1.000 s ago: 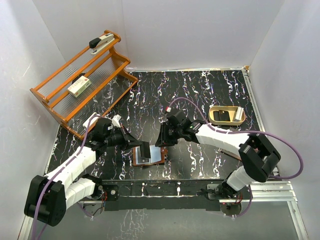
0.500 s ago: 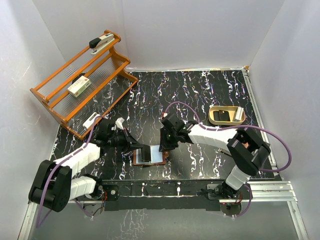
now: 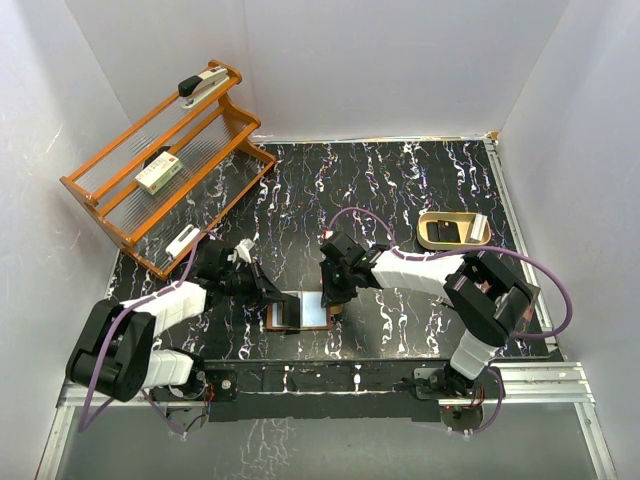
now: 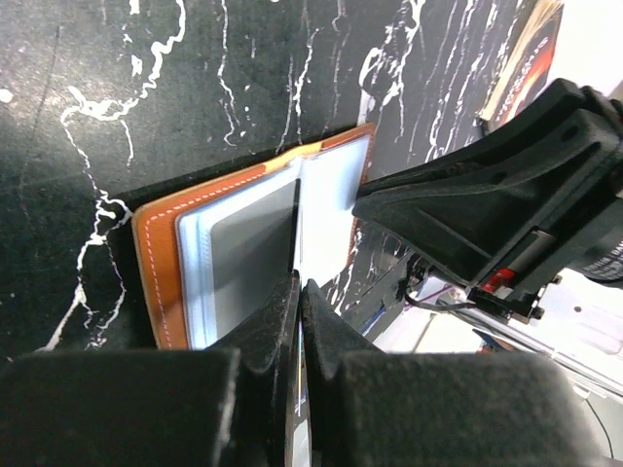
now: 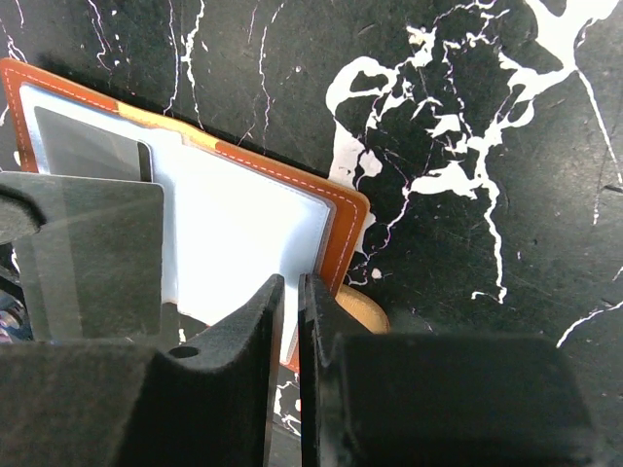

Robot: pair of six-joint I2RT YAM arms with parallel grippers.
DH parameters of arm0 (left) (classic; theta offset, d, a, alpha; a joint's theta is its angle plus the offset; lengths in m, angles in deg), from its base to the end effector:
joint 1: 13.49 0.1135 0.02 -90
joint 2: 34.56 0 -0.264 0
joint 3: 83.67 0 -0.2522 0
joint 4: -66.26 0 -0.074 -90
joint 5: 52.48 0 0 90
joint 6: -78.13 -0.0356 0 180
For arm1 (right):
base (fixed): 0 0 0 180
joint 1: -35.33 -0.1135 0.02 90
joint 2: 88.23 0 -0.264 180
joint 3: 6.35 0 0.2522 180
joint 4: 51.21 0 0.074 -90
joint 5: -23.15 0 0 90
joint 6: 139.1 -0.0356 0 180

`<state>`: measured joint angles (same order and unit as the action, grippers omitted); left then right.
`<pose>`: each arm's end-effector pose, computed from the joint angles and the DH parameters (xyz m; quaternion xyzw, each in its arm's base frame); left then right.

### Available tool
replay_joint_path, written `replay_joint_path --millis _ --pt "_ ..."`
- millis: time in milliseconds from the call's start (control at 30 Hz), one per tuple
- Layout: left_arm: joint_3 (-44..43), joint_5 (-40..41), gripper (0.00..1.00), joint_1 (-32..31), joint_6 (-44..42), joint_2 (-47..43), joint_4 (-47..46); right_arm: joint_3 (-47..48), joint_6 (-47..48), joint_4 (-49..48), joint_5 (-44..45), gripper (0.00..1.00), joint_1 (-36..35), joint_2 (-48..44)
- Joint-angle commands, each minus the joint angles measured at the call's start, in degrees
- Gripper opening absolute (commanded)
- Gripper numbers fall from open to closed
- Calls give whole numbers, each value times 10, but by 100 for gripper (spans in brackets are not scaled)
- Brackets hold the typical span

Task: Put the credit cards into the card holder
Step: Insert the credit card into the card holder.

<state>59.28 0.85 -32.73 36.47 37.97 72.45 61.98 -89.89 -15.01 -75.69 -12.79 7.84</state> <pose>0.2033 -0.0935 0.1508 -0.0929 0.8706 -0.4546 0.1633 0.2089 0.2412 0.1606 -0.0794 0.9683 0.2110 0.1079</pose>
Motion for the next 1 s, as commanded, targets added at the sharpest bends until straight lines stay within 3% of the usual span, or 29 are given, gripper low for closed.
replay_joint_path --millis 0,567,967 --pt "-29 -24 0 -2 -35 27 -5 -5 12 -18 20 10 -4 2" --pt "-35 -51 0 -2 -47 56 -38 -13 17 -26 20 10 -6 6" --pt "-53 -36 0 -2 -69 44 11 -13 20 -22 26 10 -5 10"
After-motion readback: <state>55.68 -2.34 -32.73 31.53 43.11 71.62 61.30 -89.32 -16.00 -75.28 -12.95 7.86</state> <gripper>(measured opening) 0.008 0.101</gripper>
